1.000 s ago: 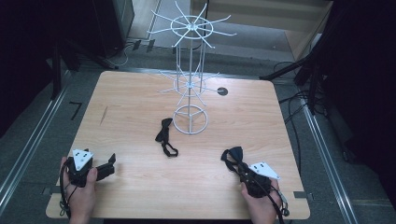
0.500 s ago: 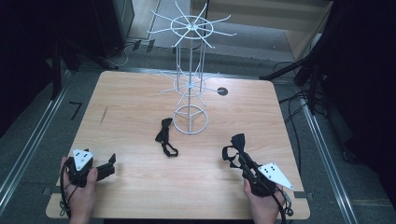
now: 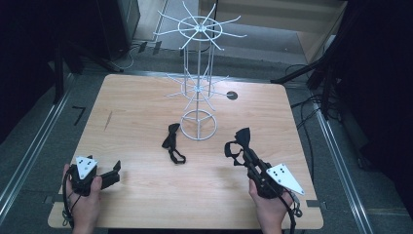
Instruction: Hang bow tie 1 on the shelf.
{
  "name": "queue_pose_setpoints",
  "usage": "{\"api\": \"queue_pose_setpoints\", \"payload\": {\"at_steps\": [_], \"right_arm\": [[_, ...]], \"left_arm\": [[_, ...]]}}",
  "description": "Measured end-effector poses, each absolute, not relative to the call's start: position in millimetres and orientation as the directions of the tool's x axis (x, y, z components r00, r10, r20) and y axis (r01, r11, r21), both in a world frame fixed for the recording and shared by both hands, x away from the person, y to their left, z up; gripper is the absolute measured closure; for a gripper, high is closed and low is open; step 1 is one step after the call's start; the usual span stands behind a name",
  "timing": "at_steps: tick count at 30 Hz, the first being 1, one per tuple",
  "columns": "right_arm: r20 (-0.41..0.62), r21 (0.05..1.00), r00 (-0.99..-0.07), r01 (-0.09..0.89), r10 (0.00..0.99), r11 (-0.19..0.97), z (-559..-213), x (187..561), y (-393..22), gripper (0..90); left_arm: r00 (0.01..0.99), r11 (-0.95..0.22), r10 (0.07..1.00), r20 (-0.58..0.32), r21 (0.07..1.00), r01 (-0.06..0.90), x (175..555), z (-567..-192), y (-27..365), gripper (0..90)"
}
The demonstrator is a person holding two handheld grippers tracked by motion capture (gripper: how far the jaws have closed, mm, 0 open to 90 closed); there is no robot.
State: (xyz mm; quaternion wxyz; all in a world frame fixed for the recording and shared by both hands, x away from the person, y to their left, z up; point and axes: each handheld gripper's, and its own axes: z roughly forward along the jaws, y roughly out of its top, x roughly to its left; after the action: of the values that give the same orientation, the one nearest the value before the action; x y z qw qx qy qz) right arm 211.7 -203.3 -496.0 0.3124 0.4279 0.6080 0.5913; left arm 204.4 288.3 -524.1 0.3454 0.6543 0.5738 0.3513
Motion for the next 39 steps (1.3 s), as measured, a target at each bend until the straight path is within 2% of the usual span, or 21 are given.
{"api": "queue_pose_setpoints", "payload": {"at_steps": [11,39], "right_arm": [[0.076,0.996,-0.475,0.073,0.876,-0.046,-479.4,221.1,-188.6,79.6],[0.067,0.995,-0.539,-0.032,0.84,-0.099,-443.6,233.9,-163.0,79.5]], "left_arm": [[0.095,-0.103,0.993,0.064,0.855,0.508,204.3,-524.1,288.0,7.6],[0.1,-0.105,0.993,0.062,0.854,0.51,204.7,-524.2,287.8,7.6]]}}
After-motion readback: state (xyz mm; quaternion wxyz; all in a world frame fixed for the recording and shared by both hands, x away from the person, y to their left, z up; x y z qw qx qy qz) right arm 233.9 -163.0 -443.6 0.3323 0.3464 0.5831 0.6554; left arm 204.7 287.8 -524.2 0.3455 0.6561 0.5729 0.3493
